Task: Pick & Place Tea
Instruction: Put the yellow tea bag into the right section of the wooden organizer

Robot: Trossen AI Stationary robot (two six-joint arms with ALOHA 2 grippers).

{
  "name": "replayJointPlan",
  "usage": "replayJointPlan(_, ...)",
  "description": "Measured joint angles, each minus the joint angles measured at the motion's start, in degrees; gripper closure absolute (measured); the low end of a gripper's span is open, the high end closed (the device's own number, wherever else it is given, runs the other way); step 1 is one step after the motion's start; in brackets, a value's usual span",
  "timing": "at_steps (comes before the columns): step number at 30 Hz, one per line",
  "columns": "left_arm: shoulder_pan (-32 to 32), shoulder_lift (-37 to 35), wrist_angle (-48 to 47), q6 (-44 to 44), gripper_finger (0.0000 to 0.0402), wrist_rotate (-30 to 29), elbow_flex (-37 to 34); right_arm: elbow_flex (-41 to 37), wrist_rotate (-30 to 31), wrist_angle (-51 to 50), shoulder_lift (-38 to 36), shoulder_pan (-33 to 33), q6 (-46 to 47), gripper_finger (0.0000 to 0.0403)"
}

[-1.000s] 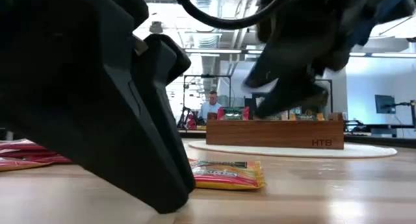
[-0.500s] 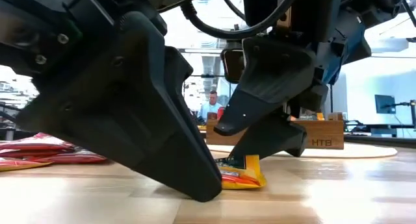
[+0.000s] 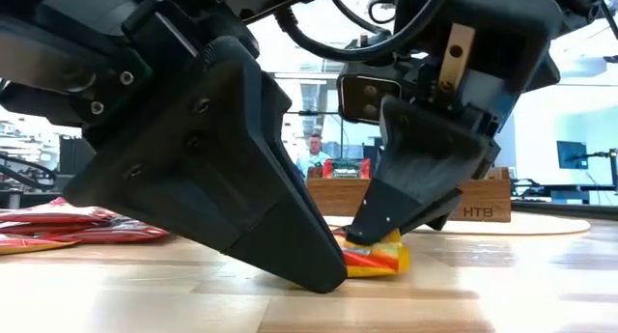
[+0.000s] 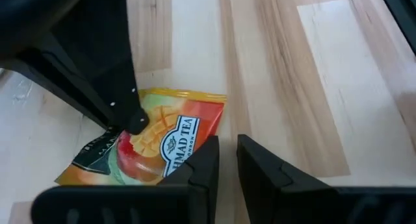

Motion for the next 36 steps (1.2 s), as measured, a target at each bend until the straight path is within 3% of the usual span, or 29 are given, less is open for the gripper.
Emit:
replayJointPlan(2,-0.02,-0.33,0.12,0.02,0.0353,-0.26,-0.07,0.34,0.18,-0.60,0.00,0.00,-1.92,0.0394)
replayJointPlan(6,-0.63,-2.26,-1.61,1.16,0.0353,-0.79,-0.13,2.46,5.05,-7.10,-0.72,0.48,-3.63,0.0398)
replayJointPlan(10,-2.25,-5.78,-5.39,0.30,0.0353,-3.83,-0.13,3.84,14.37,-19.45,-4.54,1.86,-6.91,0.0400)
replayJointPlan(18,-5.89,-7.74,-16.51,-7.98,0.0353,-20.38,-0.07,4.79,37.47,-42.41,-19.57,8.40,-8.22,0.0402)
replayJointPlan(21,-6.29,-7.59,-17.42,-9.92,0.0353,-21.47,-0.02,4.89,45.51,-52.35,-25.47,11.14,-8.00,0.0402)
replayJointPlan(28,-6.36,-7.57,-17.60,-10.75,0.0353,-21.84,0.02,3.69,51.83,-74.50,-34.32,8.62,-2.06,0.0403)
replayJointPlan(36,-6.40,-7.57,-17.58,-11.32,0.0353,-21.81,0.07,-7.67,51.07,-66.83,-42.86,0.47,-10.49,0.0403)
